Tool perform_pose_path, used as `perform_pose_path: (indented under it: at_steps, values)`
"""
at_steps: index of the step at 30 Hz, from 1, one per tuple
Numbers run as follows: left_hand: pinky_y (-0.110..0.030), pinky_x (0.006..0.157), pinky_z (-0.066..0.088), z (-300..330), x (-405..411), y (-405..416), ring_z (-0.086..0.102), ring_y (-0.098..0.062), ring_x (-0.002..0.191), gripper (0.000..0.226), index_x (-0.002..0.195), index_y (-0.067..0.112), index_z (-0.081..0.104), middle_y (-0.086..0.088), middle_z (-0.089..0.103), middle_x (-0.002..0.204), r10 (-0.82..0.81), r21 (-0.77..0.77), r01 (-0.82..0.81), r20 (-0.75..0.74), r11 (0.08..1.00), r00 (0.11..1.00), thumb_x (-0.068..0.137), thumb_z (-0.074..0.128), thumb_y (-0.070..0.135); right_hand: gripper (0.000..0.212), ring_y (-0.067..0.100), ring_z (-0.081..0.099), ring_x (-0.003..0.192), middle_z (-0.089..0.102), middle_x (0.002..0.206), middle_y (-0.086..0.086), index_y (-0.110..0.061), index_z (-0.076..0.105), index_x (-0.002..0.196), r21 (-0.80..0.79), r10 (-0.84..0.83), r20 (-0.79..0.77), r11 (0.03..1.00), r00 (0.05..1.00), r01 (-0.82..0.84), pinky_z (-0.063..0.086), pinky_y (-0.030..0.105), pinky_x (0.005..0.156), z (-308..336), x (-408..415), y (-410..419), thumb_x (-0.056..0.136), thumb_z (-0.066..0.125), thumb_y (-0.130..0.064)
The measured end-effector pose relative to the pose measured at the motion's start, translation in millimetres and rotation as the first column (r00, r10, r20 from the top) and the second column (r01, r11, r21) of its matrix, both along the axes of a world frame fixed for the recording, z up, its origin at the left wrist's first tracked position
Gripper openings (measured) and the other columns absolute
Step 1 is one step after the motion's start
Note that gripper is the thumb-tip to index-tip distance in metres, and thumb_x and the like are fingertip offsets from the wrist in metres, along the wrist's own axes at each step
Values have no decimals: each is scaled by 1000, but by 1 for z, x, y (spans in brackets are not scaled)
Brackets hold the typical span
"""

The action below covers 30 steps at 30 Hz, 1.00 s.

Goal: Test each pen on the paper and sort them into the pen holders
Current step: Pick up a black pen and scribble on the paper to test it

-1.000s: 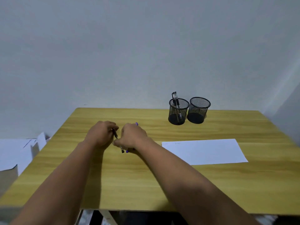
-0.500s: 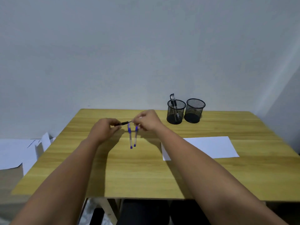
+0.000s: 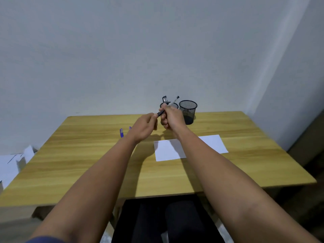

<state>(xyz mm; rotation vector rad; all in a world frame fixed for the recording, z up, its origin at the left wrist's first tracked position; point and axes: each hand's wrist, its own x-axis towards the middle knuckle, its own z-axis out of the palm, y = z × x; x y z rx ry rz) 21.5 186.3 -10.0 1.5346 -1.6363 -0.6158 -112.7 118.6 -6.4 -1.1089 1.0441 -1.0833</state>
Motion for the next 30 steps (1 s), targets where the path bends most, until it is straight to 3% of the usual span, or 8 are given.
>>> perform_pose_path:
  at_steps: [3, 6, 9, 13, 20, 23, 25, 30]
  values:
    - [-34, 69, 42, 6, -16, -1, 58, -22, 70, 44, 74, 14, 52, -4, 63, 73, -14, 37, 13, 28, 999, 1000, 110, 35, 31, 32, 10, 32, 36, 44, 54, -2, -15, 60, 81, 37, -56, -20, 998, 998, 56, 22, 18, 39, -3, -2, -6, 110, 53, -27]
    - [-31, 68, 41, 3, -13, 1, 57, -18, 69, 43, 75, 13, 49, -3, 61, 76, -43, 124, 41, 19, 991, 999, 109, 35, 35, 23, 9, 32, 28, 46, 61, 2, -14, 61, 82, 176, -326, 53, 933, 944, 313, 22, 14, 35, -5, -26, -27, 103, 52, -16]
    - [-35, 74, 43, -16, 18, 0, 57, -20, 74, 47, 74, 13, 56, 2, 63, 74, 34, 139, -55, 146, 989, 989, 107, 38, 41, 29, 12, 34, 34, 50, 55, 0, -15, 58, 75, 112, -424, -7, 899, 905, 422, 23, 15, 36, -5, -71, -44, 103, 50, -17]
    - [-44, 88, 37, -43, 41, -6, 61, -27, 97, 35, 91, 25, 69, 2, 64, 91, 191, 36, -280, 646, 959, 739, 103, 43, 46, 29, 10, 42, 37, 55, 52, -2, -17, 59, 78, 14, -316, -8, 949, 949, 316, 28, 17, 38, -10, -85, -41, 105, 57, -25]
    - [-46, 98, 34, -80, 40, -23, 52, -29, 116, 32, 112, 28, 74, -3, 60, 118, 233, -58, -342, 836, 938, 497, 101, 46, 42, 24, 13, 56, 48, 73, 72, 7, -10, 71, 93, -159, -186, -88, 972, 979, 171, 43, 22, 42, -49, -84, -22, 107, 66, -29]
    - [-47, 92, 37, -86, 35, -22, 55, -34, 111, 30, 116, 25, 71, -5, 63, 118, 309, -156, -309, 779, 938, 545, 97, 54, 40, 18, 14, 61, 58, 76, 83, 8, -9, 74, 108, -298, -168, -86, 945, 982, 135, 56, 29, 53, -62, -85, -6, 109, 63, -23]
    - [-47, 86, 41, -87, 29, -17, 59, -34, 105, 29, 115, 22, 73, -4, 67, 113, 315, -225, -220, 702, 949, 639, 95, 57, 38, 14, 16, 70, 72, 78, 87, 3, -19, 75, 107, -458, -202, -214, 885, 956, 84, 62, 38, 68, -73, -90, 2, 109, 62, -26]
    - [-40, 77, 52, -85, 9, 2, 63, -24, 100, 32, 114, 20, 75, 2, 71, 111, 111, -233, 34, 584, 972, 804, 94, 60, 39, 14, 23, 68, 79, 72, 87, -6, -20, 70, 105, -732, -395, -571, 641, 719, -230, 55, 44, 71, -98, -102, 21, 104, 60, -30]
